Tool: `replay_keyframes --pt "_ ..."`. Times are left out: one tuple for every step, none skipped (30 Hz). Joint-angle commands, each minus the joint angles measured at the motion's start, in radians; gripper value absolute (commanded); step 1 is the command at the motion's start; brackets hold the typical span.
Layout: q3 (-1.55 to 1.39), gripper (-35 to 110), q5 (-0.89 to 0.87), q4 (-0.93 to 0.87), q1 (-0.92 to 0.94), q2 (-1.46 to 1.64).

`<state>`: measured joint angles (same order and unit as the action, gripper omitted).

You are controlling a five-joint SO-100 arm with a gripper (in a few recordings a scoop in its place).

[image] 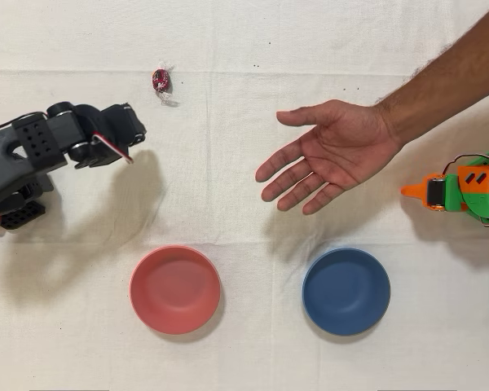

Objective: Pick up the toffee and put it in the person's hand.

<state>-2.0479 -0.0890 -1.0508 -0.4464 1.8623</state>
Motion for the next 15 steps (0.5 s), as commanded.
replay_keyframes --pt "0.118 0 -0.014 -0.005 -0.032 -0.008" --pt "0.13 0 -0.005 -0.005 -0.041 -0.018" --pt "0.141 0 0.008 0.0 -0.049 -0.026" --pt "0.149 0 0.02 0.008 -0.058 -0.034" --pt "0.156 0 0.023 0.009 -0.066 -0.04" --pt "0.163 0 0.023 0.009 -0.075 -0.044" --pt "0.167 0 0.025 0.009 -0.083 -0.051" --pt "0.173 0 0.038 0.008 -0.091 -0.057" --pt "0.178 0 0.04 0.006 -0.097 -0.061" --pt "0.183 2 0.04 0.011 -0.104 -0.069" --pt "0.189 4 0.044 0.015 -0.11 -0.077" --pt "0.195 6 0.049 0.02 -0.118 -0.084" --pt "0.201 8 0.052 0.025 -0.124 -0.094" --pt "0.207 9 0.052 0.031 -0.13 -0.101" --pt "0.213 10 0.054 0.038 -0.138 -0.109"
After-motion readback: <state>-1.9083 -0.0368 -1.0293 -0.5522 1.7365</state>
